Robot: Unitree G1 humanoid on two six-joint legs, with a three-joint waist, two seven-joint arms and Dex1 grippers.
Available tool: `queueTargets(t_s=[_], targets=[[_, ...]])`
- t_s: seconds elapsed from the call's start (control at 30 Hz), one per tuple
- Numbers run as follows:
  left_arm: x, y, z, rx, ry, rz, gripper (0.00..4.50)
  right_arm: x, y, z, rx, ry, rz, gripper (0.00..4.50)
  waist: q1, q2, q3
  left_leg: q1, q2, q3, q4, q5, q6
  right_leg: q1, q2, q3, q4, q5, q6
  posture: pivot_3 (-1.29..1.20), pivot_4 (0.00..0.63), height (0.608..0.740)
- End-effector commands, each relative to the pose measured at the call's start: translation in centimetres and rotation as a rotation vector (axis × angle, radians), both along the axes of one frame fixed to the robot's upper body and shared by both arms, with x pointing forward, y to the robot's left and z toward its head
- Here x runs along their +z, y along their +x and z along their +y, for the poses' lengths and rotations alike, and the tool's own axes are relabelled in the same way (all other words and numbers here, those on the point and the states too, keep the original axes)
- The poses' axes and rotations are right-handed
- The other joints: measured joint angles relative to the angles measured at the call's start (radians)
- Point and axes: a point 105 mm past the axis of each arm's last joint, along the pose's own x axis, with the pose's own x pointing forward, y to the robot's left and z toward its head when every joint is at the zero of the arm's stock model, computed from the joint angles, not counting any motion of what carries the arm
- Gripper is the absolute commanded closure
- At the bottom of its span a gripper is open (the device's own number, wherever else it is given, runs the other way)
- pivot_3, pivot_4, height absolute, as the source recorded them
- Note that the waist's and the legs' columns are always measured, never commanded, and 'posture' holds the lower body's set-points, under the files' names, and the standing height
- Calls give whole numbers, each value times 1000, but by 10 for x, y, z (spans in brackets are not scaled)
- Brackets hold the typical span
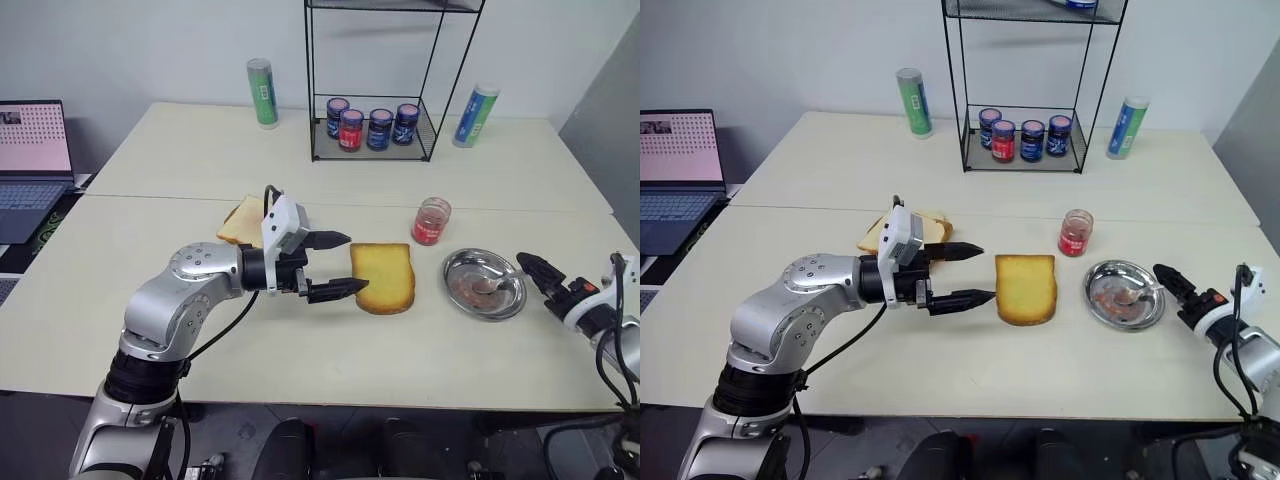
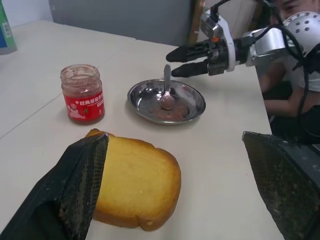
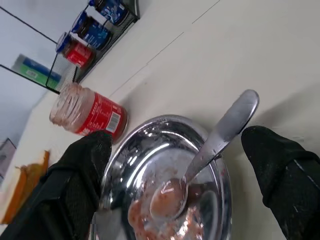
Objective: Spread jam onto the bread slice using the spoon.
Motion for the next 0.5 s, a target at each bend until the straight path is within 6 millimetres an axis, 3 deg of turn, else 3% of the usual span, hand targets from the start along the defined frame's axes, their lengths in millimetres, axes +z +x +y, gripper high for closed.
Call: queueTargets(t_s=[0.03,0.47,0.5], targets=[[7,-7,0,-4,-8,-29,27,1,9,-8,-29,33,-20,0,0,1,0,0,0,0,0,0,0,0,0,0,0,0,0,0,150,740],[5,-8,4,30,-1,-24,27,-12,26,-11,-45,79,-2,0,-6,1,0,1,1,1,0,0,0,0,2,1,0,0,0,0,150,740],[5,-8,4,30,0,-25,1,-11,27,-12,-54,85,-7,184,-6,1,0,1,1,1,0,0,0,0,2,1,0,0,0,0,150,740]])
